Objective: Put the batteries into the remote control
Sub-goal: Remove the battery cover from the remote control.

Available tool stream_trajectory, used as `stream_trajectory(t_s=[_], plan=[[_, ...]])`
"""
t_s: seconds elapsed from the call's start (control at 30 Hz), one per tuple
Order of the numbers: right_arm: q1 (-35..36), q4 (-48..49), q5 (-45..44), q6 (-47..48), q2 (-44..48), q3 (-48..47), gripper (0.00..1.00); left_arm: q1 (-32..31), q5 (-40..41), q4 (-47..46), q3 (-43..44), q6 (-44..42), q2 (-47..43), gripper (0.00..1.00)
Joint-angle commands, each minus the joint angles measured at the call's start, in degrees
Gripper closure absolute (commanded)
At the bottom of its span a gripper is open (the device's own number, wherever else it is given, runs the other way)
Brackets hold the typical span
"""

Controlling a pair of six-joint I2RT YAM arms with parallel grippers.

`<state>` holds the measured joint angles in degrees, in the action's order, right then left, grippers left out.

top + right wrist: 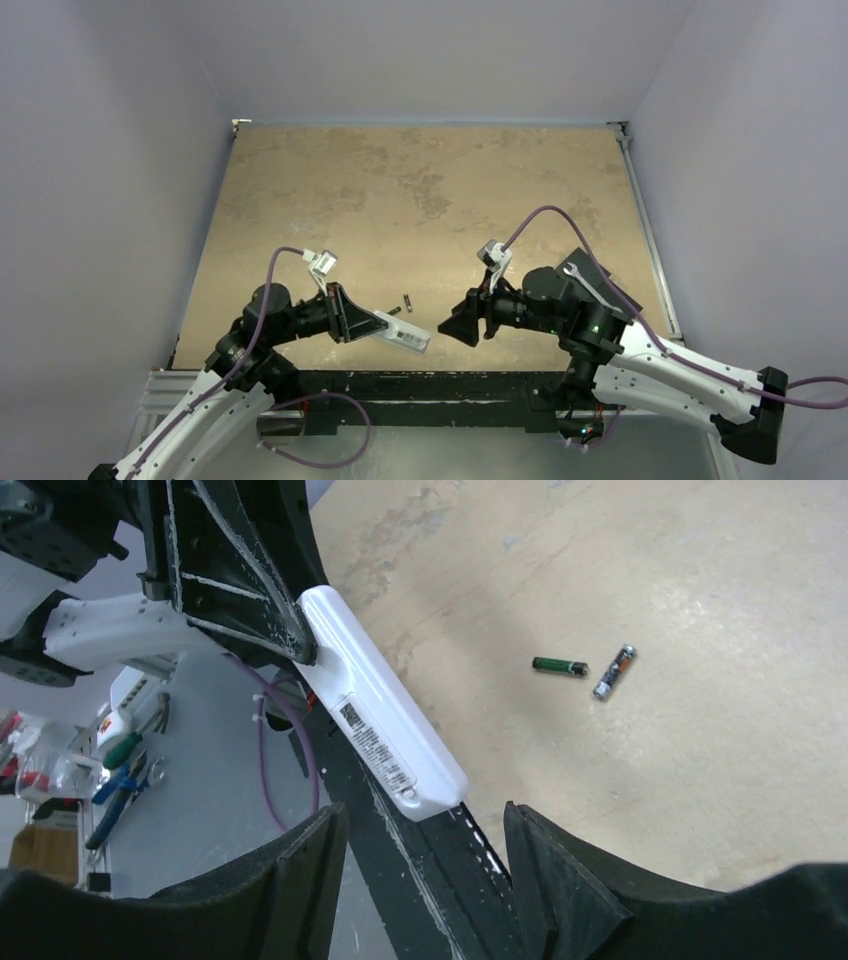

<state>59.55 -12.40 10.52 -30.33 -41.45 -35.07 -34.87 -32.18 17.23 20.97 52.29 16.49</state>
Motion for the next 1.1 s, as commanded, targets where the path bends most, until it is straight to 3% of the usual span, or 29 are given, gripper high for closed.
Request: stream_trajectory(t_s=[0.0,0.5,0.83,1.07], plan=[[-0.1,0.8,-5.5,-6.5,2.8,1.6,0.34,0.4,3.2,-4.6,-2.2,3.8,-1.1,1.00],[0.0,16.9,0.4,-17.5,4.7,9.9,0.35,0.4,8.0,-14.2,-8.6,13.4,-6.2,1.00],[0.0,22.4,-5.1,-23.0,5.3,13.4,0.35,0.3,12.1,-14.4,-11.2,19.7,-16.0,1.00],[0.0,31.1,-4.4,-27.5,5.0,17.2,0.34,0.3,12.1,-16.3,-9.6,20.7,-15.7,1.00]])
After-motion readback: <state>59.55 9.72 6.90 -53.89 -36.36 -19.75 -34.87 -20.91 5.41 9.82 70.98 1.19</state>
